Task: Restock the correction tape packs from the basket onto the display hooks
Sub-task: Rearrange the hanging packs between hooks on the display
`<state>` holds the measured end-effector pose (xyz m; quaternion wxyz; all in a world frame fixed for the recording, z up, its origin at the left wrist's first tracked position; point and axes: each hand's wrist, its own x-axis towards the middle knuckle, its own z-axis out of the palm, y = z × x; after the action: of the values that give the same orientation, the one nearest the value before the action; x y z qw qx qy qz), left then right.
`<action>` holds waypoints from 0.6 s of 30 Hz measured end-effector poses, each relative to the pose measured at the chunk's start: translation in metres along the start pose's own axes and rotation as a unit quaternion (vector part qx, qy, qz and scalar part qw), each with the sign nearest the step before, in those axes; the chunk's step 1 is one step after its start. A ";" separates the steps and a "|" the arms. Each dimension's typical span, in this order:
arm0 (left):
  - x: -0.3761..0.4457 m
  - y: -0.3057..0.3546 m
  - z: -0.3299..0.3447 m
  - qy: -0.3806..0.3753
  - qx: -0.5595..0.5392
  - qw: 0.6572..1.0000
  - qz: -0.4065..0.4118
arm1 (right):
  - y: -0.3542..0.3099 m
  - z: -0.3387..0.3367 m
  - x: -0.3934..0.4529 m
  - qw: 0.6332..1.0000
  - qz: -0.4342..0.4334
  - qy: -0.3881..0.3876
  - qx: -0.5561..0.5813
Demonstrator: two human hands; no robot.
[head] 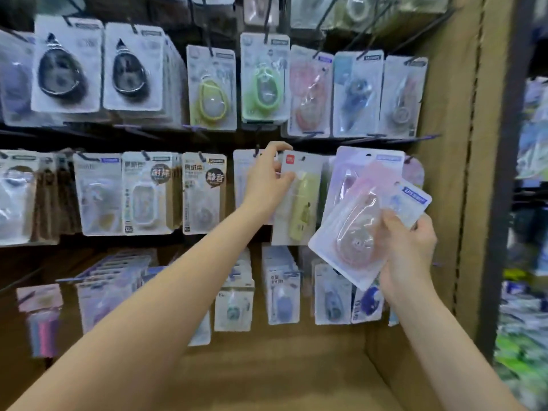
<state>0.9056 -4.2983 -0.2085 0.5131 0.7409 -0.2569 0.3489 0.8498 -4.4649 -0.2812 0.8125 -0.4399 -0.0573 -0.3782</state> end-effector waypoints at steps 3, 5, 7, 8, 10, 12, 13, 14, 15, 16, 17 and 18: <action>0.015 -0.006 0.007 0.005 -0.018 1.000 -0.018 | -0.002 -0.002 0.008 1.000 -0.010 -0.004 -0.019; 0.022 -0.009 0.011 0.007 -0.025 0.999 -0.033 | -0.003 -0.004 0.012 0.999 -0.012 -0.009 -0.031; 0.026 -0.011 0.016 0.011 -0.013 0.999 -0.038 | -0.003 -0.006 0.016 0.999 -0.012 -0.007 -0.036; 0.027 -0.012 0.019 0.017 -0.005 0.999 -0.041 | -0.003 -0.007 0.017 0.999 -0.011 -0.007 -0.036; 0.028 -0.015 0.024 0.023 0.005 0.999 -0.042 | -0.003 -0.010 0.019 0.999 -0.008 -0.012 -0.041; 0.029 -0.018 0.025 0.027 0.007 0.999 -0.047 | -0.001 -0.012 0.020 0.999 0.000 -0.019 -0.041; 0.029 -0.021 0.025 0.032 0.007 0.998 -0.056 | -0.001 -0.014 0.021 0.999 0.003 -0.022 -0.042; 0.029 -0.022 0.024 0.039 0.004 0.997 -0.067 | 0.000 -0.015 0.022 0.999 0.005 -0.025 -0.042; 0.029 -0.025 0.023 0.046 -0.001 0.996 -0.078 | 0.000 -0.016 0.023 0.999 0.008 -0.027 -0.042; 0.028 -0.026 0.022 0.051 0.004 0.996 -0.077 | 0.001 -0.017 0.023 0.999 0.010 -0.027 -0.042; 0.029 -0.027 0.023 0.056 0.025 0.996 -0.067 | 0.002 -0.018 0.023 0.999 0.012 -0.027 -0.044; 0.029 -0.026 0.024 0.058 0.054 0.995 -0.055 | 0.003 -0.019 0.024 0.998 0.013 -0.026 -0.047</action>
<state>0.9488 -4.3125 -0.2066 0.5045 0.7595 -0.1662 0.3755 0.8641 -4.4920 -0.2843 0.7941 -0.4879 -0.0546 -0.3584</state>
